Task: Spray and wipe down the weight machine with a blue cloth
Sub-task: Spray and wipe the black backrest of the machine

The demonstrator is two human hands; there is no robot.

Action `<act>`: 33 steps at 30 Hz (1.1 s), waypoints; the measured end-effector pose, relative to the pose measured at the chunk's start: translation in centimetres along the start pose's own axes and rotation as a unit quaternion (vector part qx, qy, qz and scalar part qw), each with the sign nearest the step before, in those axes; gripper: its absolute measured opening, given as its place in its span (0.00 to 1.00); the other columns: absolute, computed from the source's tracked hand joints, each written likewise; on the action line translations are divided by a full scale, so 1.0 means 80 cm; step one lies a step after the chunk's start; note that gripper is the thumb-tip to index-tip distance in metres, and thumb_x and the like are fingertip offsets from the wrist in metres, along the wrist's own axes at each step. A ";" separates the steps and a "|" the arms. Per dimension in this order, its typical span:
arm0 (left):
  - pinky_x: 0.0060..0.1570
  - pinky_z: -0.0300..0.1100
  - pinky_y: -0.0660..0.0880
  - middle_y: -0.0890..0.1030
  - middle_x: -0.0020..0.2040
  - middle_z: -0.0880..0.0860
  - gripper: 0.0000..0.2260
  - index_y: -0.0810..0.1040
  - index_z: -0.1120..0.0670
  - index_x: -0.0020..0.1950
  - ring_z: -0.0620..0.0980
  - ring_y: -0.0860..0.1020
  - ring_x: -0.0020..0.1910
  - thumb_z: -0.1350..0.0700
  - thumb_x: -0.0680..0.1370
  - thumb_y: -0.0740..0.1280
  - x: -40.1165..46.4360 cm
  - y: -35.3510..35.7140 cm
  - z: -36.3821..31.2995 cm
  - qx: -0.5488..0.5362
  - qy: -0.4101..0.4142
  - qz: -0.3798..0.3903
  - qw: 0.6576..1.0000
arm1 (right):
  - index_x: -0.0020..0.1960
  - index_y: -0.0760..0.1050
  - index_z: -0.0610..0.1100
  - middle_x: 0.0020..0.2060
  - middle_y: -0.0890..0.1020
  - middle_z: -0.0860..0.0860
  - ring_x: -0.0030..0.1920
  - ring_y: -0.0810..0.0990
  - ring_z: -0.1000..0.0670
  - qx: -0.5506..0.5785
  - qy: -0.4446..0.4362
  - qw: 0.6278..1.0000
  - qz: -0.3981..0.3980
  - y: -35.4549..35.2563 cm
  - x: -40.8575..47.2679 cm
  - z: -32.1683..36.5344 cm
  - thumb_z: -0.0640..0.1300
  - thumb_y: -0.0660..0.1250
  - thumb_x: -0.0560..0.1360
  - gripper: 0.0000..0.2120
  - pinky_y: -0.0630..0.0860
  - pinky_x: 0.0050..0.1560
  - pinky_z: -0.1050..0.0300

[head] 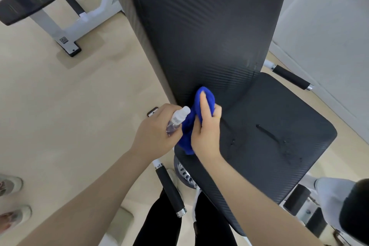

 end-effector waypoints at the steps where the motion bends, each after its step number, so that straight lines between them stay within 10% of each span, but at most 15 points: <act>1: 0.34 0.48 0.75 0.74 0.48 0.44 0.11 0.69 0.46 0.51 0.47 0.72 0.38 0.53 0.69 0.58 0.000 0.001 -0.001 0.002 -0.003 0.001 1.000 | 0.71 0.58 0.56 0.54 0.65 0.50 0.48 0.70 0.52 0.008 0.012 1.000 -0.008 -0.008 0.011 -0.008 0.26 0.55 0.73 0.34 0.65 0.52 0.66; 10: 0.33 0.43 0.72 0.73 0.33 0.41 0.12 0.69 0.43 0.50 0.48 0.72 0.37 0.56 0.70 0.62 0.007 0.024 -0.005 0.015 -0.041 0.002 0.999 | 0.74 0.58 0.51 0.57 0.66 0.45 0.47 0.70 0.52 -0.030 0.116 0.986 -0.113 -0.084 0.109 -0.067 0.28 0.53 0.74 0.32 0.63 0.49 0.69; 16: 0.33 0.31 0.66 0.72 0.35 0.38 0.10 0.69 0.42 0.49 0.43 0.73 0.38 0.55 0.71 0.63 0.009 0.060 -0.013 0.017 -0.046 0.065 0.997 | 0.75 0.57 0.48 0.56 0.65 0.47 0.48 0.70 0.51 -0.065 -0.002 0.997 0.043 -0.029 0.036 -0.039 0.26 0.56 0.73 0.34 0.67 0.50 0.65; 27: 0.34 0.33 0.68 0.73 0.39 0.37 0.13 0.67 0.40 0.44 0.42 0.73 0.40 0.58 0.72 0.65 0.028 0.097 -0.018 0.045 -0.077 0.093 0.992 | 0.75 0.56 0.51 0.63 0.66 0.42 0.41 0.68 0.55 -0.033 0.158 0.982 -0.102 -0.133 0.176 -0.104 0.30 0.51 0.76 0.32 0.60 0.43 0.73; 33: 0.33 0.39 0.71 0.72 0.44 0.41 0.09 0.67 0.43 0.47 0.45 0.71 0.40 0.55 0.71 0.62 0.040 0.110 -0.030 0.037 -0.052 0.070 0.996 | 0.75 0.54 0.50 0.59 0.66 0.44 0.43 0.70 0.51 -0.052 0.086 0.994 0.042 -0.064 0.087 -0.104 0.30 0.55 0.76 0.32 0.68 0.45 0.62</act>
Point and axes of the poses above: each hand's wrist, its own x-axis towards the middle knuckle, its own y-axis out of the palm, z = x × y, the point moved 10 cm from there along x, towards the middle knuckle
